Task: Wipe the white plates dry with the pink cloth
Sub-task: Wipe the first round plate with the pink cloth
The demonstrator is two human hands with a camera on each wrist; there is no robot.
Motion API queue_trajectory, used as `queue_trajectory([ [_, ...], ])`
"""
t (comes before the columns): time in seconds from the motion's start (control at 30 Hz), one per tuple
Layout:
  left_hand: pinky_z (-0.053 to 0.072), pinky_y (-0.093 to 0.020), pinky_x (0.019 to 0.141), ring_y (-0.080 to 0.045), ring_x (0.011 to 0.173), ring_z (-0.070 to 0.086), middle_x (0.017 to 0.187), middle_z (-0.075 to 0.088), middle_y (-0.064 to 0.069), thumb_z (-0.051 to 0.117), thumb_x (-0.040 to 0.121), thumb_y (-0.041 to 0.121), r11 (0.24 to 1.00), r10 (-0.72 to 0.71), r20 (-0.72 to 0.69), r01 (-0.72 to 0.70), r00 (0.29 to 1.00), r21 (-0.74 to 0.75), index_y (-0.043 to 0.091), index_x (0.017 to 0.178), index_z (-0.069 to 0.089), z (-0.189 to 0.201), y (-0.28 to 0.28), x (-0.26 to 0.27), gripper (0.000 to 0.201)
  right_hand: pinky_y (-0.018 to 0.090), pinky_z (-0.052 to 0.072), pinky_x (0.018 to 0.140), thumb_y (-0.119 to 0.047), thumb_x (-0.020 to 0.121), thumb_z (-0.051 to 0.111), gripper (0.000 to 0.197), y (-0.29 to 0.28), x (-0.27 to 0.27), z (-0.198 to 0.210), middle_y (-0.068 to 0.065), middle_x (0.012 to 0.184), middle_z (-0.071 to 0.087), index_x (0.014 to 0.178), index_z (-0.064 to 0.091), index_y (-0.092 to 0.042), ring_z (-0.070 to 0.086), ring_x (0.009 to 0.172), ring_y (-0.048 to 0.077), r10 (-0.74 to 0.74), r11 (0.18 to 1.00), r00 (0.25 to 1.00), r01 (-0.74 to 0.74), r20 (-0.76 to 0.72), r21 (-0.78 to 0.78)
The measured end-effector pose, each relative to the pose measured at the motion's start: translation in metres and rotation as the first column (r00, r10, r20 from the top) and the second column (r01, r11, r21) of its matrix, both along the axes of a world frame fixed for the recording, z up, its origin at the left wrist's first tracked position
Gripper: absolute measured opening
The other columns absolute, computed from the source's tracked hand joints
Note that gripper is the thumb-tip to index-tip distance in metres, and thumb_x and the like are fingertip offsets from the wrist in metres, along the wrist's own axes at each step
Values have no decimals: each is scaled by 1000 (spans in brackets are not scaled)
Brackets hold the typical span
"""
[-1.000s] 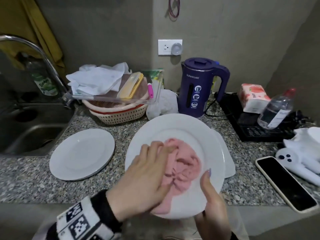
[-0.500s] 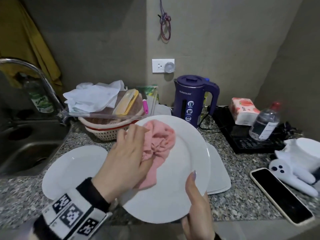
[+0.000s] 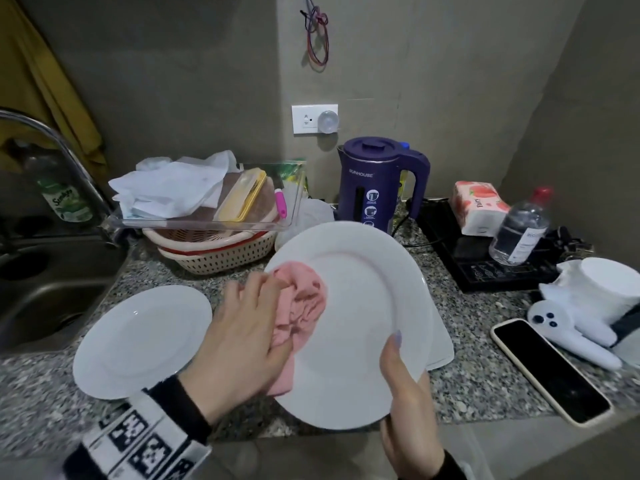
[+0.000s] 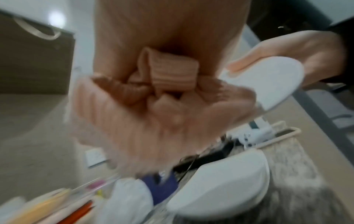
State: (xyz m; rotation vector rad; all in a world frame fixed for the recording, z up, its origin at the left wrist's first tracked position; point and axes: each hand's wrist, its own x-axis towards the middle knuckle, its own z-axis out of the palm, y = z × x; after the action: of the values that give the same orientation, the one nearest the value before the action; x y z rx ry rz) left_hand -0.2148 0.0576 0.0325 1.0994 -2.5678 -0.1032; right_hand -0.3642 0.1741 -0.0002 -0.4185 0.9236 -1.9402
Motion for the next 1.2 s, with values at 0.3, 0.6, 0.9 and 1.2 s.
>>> queue_trajectory([
  [0.3,48,-36,80,-14,99,32,119,33,3,50,78,43,967,-253,-11,254,967,31,26,122,30,2,27,-23,52,45,52,88,-32,85,52,48,5,1,-7,14,117,68,128,57,-10,66,107,29,3,998,981,-16,193,68],
  [0.6,44,-35,90,-22,113,35,122,32,-3,30,86,61,994,-25,-39,28,999,102,13,138,26,6,33,-43,71,38,52,90,-27,87,48,36,-4,3,4,7,113,71,119,61,-15,67,104,21,62,992,987,-77,146,98],
  [0.9,38,-8,95,15,114,49,130,54,16,52,68,84,740,250,-390,85,886,667,30,139,43,43,-10,23,89,40,60,64,-29,84,48,40,3,-12,-9,18,108,71,101,74,-4,71,91,28,145,965,904,-219,403,144],
  [1.2,60,-39,77,-27,99,71,112,72,-12,42,99,38,150,833,-398,537,383,830,10,116,66,-17,32,11,41,46,48,92,-29,92,46,43,-5,-22,-2,17,119,67,123,63,-4,65,108,28,279,915,924,-338,261,220],
])
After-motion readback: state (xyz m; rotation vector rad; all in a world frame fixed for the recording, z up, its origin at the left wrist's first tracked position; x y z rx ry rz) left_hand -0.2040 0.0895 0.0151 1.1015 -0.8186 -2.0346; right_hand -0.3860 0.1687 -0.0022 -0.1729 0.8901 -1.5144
